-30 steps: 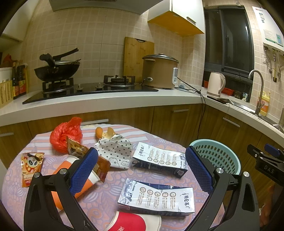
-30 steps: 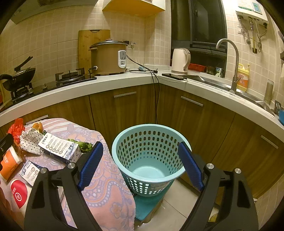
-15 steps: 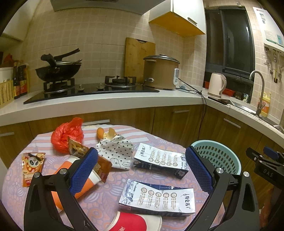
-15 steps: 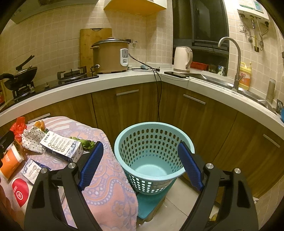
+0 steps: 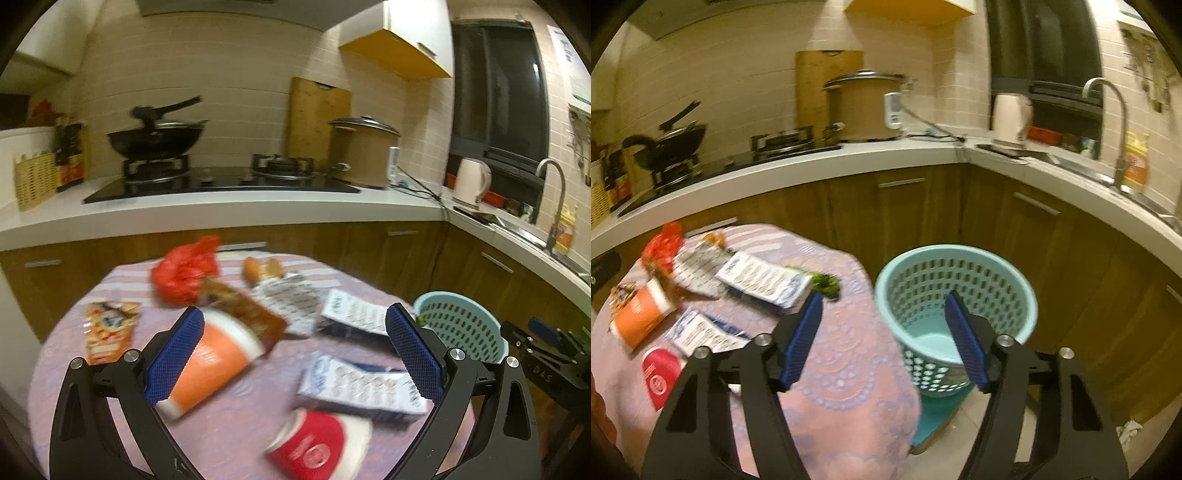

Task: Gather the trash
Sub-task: 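Grasp the red-and-white cup with the left tool while the right tool grasps a milk carton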

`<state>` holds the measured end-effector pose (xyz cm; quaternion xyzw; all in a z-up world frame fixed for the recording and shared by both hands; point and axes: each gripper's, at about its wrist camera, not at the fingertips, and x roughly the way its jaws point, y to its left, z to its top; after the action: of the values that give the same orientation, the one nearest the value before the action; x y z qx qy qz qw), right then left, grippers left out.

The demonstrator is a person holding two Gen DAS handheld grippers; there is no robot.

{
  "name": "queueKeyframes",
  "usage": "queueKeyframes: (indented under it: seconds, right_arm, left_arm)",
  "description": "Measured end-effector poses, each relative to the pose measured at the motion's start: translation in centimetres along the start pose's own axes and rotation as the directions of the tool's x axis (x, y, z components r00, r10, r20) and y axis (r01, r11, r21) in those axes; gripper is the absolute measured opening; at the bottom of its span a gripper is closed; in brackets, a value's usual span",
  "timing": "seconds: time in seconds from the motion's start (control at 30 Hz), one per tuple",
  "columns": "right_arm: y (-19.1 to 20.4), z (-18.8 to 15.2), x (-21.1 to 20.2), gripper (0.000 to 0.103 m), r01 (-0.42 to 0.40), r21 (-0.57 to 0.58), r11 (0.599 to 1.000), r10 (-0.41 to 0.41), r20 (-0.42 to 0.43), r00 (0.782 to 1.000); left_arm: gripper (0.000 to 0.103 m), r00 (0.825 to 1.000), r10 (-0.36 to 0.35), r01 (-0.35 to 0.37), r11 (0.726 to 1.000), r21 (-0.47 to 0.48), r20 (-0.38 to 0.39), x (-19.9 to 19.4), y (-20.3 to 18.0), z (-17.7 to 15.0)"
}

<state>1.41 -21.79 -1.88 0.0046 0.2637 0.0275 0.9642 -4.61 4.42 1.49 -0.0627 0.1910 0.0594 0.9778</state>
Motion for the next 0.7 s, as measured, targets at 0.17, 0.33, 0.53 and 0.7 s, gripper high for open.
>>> queueKeyframes:
  seconds: [0.17,0.33,0.53,0.7]
  right_arm:
    - [2.4,-0.6,0.5,0.049,-0.134,-0.050,0.990,0.132,-0.036,0.991]
    - [4.8,-1.5,1.2,0.049,-0.255,-0.105,0.961,0.246,-0.096,0.965]
    - [5.4,-2.3,1.9,0.049,-0.277,-0.117,0.954,0.261,-0.135,0.956]
    - [5.3,-2.8,2.1,0.049,-0.286,-0.126,0.950,0.264,-0.165,0.950]
  left_arm:
    - [0.095,0.993,-0.016,0.013,1.000,-0.027,-0.116,-0.9,2.4,-1.5]
    - [0.095,0.977,-0.077,0.066,0.996,-0.059,-0.199,0.2,3.1,-5.1]
    - [0.095,0.939,-0.100,0.108,0.994,0.005,-0.329,0.7,0.3,-8.2]
    - [0.095,0.908,-0.063,0.103,0.992,0.074,-0.414,1.5,-1.2,-9.5]
